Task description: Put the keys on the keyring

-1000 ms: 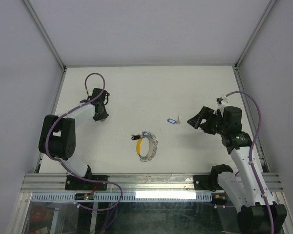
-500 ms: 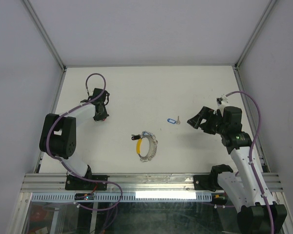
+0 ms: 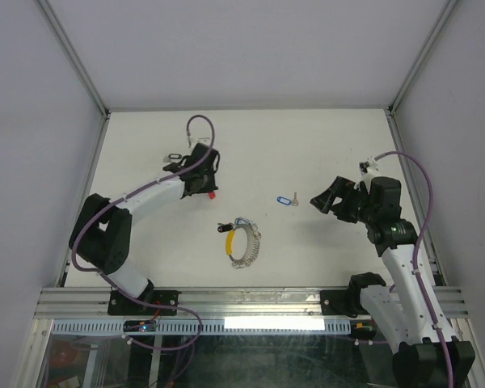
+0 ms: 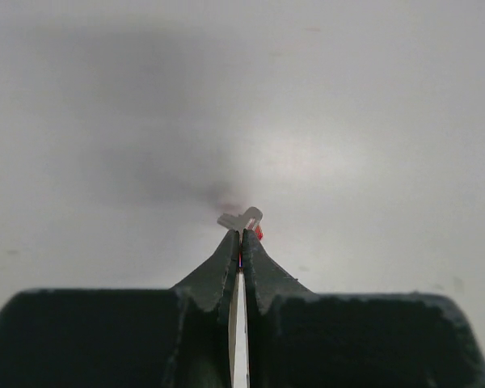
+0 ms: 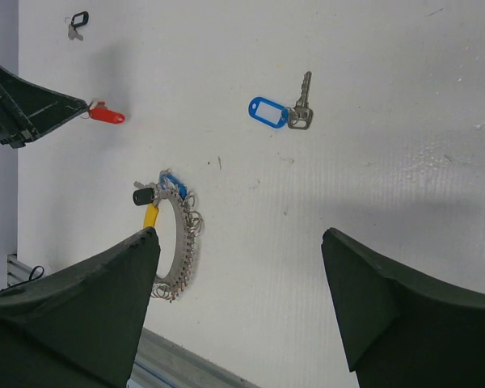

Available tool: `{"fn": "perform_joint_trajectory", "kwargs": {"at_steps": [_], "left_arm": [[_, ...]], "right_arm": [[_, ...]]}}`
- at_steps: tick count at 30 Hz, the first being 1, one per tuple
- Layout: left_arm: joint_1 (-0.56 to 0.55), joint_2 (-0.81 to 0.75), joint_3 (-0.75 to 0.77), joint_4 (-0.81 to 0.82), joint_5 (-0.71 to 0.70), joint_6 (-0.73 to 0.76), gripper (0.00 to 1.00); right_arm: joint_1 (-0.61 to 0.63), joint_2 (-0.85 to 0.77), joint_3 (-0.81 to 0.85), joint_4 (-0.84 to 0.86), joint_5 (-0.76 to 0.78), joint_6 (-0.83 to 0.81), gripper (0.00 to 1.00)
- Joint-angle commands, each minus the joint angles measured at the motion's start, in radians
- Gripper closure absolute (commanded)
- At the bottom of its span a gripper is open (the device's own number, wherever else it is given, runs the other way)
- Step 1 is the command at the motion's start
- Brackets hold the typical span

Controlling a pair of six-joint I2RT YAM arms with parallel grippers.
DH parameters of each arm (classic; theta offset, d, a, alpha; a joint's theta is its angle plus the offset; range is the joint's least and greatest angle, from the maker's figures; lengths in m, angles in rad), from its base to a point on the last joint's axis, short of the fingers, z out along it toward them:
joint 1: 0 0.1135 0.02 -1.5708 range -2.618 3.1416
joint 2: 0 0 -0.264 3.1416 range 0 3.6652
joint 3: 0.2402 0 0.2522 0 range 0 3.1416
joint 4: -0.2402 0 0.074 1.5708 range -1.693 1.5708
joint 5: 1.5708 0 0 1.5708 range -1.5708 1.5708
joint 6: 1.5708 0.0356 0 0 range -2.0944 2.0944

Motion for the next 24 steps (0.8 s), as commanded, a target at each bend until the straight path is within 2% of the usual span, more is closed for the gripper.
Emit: {"fn": "perform_joint_trajectory", "kwargs": {"at_steps": [1, 6, 8, 10, 11, 12, 15, 19, 22, 24], "left_arm": [[-0.221, 0.041, 0.139, 0.091, 0.053, -0.057, 1.00], [-0.337, 0.185, 0.295, 0.147, 0.140, -0.024, 0.99], [-0.347, 0.216, 0.332, 0.147, 0.150, -0.003, 0.91], [-0.339, 0.216, 0.342, 0.147, 0.132, 0.013, 0.79], [-0.329, 0.208, 0.342, 0.146, 0.123, 0.025, 0.70], [-0.311, 0.196, 0.339, 0.144, 0.123, 0.036, 0.66], [-0.209, 0.151, 0.309, 0.141, 0.151, 0.058, 0.63], [0.018, 0.090, 0.272, 0.123, 0.183, 0.103, 0.63], [0.156, 0.098, 0.293, 0.092, 0.156, 0.190, 0.59], [0.249, 0.138, 0.338, 0.054, 0.188, 0.265, 0.56]], "right_arm": [[-0.006, -0.026, 0.018, 0.027, 0.013, 0.007, 0.15], [-0.006, -0.027, 0.015, 0.019, 0.013, 0.000, 0.15], [-0.007, -0.027, 0.017, 0.012, 0.018, -0.008, 0.15], [-0.006, -0.029, 0.019, 0.003, 0.023, -0.018, 0.15], [-0.006, -0.029, 0.020, 0.001, 0.028, -0.022, 0.15], [-0.006, -0.028, 0.021, -0.002, 0.031, -0.026, 0.15], [-0.007, -0.021, 0.022, -0.001, 0.038, -0.033, 0.15], [-0.007, -0.006, 0.024, 0.008, 0.030, -0.036, 0.15], [-0.006, 0.003, 0.023, 0.019, 0.025, -0.033, 0.14], [-0.006, 0.010, 0.021, 0.028, 0.019, -0.031, 0.14]]}}
